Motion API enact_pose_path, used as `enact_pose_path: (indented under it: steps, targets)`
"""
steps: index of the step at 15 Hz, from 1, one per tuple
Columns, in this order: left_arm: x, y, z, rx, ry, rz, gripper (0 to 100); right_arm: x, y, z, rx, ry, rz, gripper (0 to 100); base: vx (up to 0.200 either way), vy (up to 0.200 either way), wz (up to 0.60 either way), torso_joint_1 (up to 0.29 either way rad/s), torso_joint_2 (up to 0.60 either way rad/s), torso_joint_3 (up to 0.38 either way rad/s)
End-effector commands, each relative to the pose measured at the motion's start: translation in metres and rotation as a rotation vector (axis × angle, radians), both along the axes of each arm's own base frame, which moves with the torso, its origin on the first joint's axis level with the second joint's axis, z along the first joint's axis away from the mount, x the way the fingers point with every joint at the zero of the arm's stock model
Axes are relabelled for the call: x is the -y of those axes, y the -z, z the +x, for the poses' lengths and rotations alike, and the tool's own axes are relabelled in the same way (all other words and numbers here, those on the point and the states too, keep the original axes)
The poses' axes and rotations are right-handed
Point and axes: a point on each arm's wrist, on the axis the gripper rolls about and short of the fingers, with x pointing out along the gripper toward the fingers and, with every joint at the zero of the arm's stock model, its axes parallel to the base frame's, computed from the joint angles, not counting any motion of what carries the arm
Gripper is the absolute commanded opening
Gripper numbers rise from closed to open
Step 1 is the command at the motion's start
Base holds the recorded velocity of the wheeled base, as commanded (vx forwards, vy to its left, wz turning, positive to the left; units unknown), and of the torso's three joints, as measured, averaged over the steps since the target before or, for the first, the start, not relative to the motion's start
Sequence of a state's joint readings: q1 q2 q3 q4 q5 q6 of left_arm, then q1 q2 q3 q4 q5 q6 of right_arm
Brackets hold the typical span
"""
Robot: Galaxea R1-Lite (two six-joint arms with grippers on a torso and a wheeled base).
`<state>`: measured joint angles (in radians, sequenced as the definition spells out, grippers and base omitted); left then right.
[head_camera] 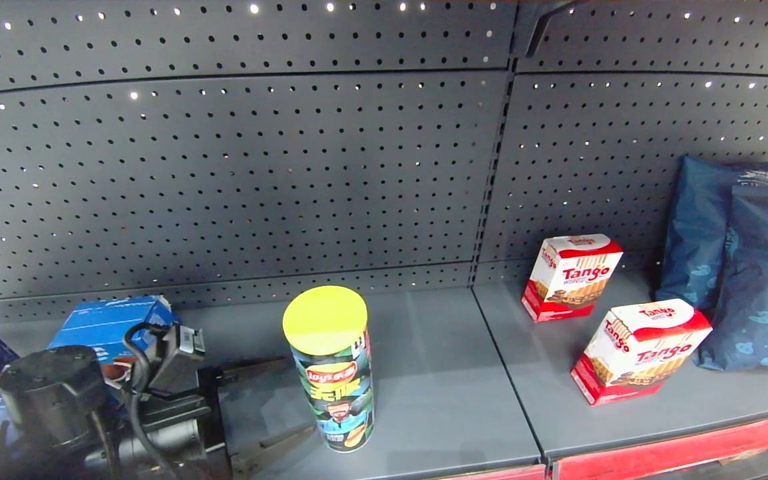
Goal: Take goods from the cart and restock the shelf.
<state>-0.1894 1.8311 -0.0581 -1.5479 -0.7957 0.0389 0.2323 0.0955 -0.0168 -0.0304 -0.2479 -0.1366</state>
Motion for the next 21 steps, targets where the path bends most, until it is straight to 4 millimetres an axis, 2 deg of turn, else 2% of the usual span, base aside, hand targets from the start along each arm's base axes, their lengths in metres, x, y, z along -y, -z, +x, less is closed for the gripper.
enact_pose_path:
  steps: [1,6,9,11,13,16,18,19,20,21]
  targets:
    - [-0.009,-0.023,-0.018,0.100,-0.030,-0.018,100,0.000,0.000,0.000,-0.001,-0.002,0.000,0,0.000,0.000,0.00,0.000,0.00,0.000]
    - [-0.013,-0.046,-0.037,0.207,-0.043,-0.053,100,0.000,-0.001,0.000,0.002,0.000,0.001,0,0.000,0.000,0.00,0.000,0.00,0.000]
    - [-0.027,-0.074,-0.062,0.294,-0.111,-0.133,100,0.000,-0.004,-0.001,0.014,0.004,0.003,0,0.000,0.000,0.00,0.000,0.00,0.000]
    - [-0.033,-0.078,-0.070,0.308,-0.152,-0.138,100,0.000,-0.004,-0.001,0.014,0.003,0.002,0,0.000,0.000,0.00,0.000,0.00,0.000]
    - [-0.043,-0.085,-0.084,0.353,-0.303,-0.141,100,0.000,-0.006,-0.001,0.025,0.004,0.003,0,0.000,0.000,0.00,0.000,0.00,0.000]
    - [-0.050,-0.087,-0.103,0.361,-0.598,-0.144,100,0.001,-0.012,-0.002,0.059,0.004,0.009,0,0.000,0.000,0.00,0.000,0.00,0.000]
    - [-0.051,-0.084,-0.126,0.341,-0.667,-0.147,100,0.001,-0.017,-0.003,0.075,-0.002,0.013,0,0.000,0.000,0.00,0.000,0.00,0.000]
    - [-0.051,-0.084,-0.126,0.340,-0.669,-0.146,100,0.001,-0.017,-0.003,0.074,-0.002,0.013,0,0.000,0.000,0.00,0.000,0.00,0.000]
    - [-0.050,-0.076,-0.153,0.323,-0.702,-0.140,100,0.001,-0.018,-0.003,0.078,0.003,0.011,0,0.000,0.000,0.00,0.000,0.00,0.000]
    - [-0.051,-0.069,-0.168,0.308,-0.748,-0.135,100,0.001,-0.018,-0.003,0.080,0.004,0.011,0,0.000,0.000,0.00,0.000,0.00,0.000]
